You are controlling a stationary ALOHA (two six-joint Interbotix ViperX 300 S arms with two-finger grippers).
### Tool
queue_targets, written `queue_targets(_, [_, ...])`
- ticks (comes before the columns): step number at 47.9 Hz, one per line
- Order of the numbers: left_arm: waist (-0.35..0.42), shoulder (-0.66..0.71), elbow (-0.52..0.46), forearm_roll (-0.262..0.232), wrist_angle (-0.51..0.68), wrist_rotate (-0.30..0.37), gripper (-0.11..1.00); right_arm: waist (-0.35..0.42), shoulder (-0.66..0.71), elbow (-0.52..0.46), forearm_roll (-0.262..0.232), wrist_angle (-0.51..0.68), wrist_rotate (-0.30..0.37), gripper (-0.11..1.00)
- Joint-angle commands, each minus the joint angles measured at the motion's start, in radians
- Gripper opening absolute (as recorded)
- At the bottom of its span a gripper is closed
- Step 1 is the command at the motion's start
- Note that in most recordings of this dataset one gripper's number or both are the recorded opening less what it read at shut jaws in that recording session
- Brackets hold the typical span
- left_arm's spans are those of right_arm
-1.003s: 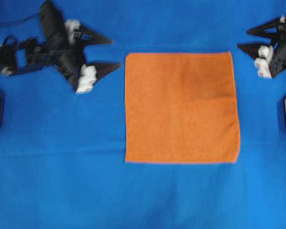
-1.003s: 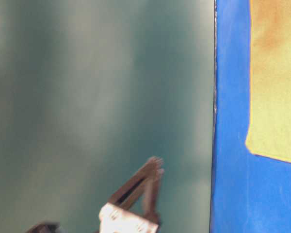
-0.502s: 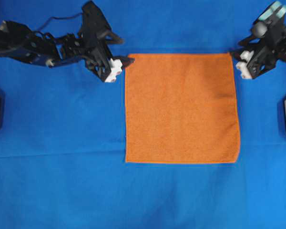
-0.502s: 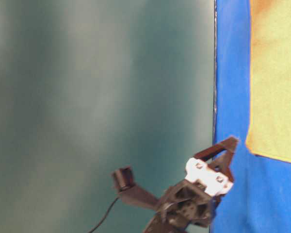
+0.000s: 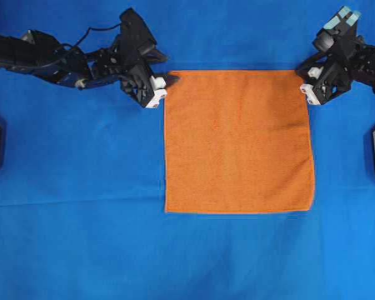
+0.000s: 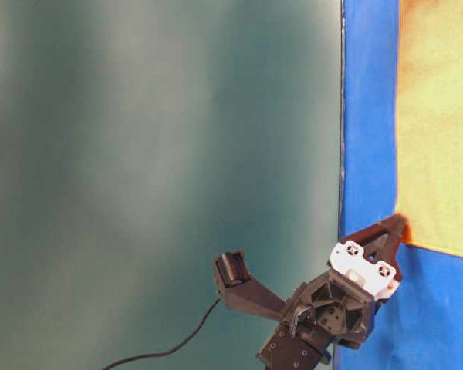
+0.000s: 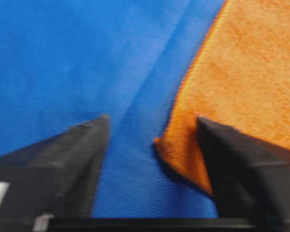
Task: Fold the orange towel.
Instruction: 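Grasp the orange towel's top corners with both grippers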
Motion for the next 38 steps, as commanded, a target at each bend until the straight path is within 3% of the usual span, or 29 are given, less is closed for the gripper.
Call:
queue_targets(1, [-0.012,-0.011,-0.005,0.005,0.012,0.005,0.44,-0.002,-0.006,-0.006,0.002,-0.002,-0.002,0.16])
queue_targets(4, [-0.018,-0.011,-0.005,0.009,0.025,0.011,0.26,0.002,-0.008,-0.005,0.003,-0.002,-0.002,0.02])
queue_targets(10, [-0.023,-0.012,-0.009,0.011,0.054,0.043,0.01,0.003,-0.015,0.0,0.003,-0.005,0.0,0.01])
queue_targets(27, [-0.015,-0.089,-0.018,0.011,0.101,0.1,0.01,0.002,-0.089,0.005,0.021,0.0,0.0,0.01])
queue_targets(38, [-0.018,-0.152,-0.023,0.011,0.12,0.123,0.01,0.003,-0.193,0.008,0.031,0.069,0.0,0.01])
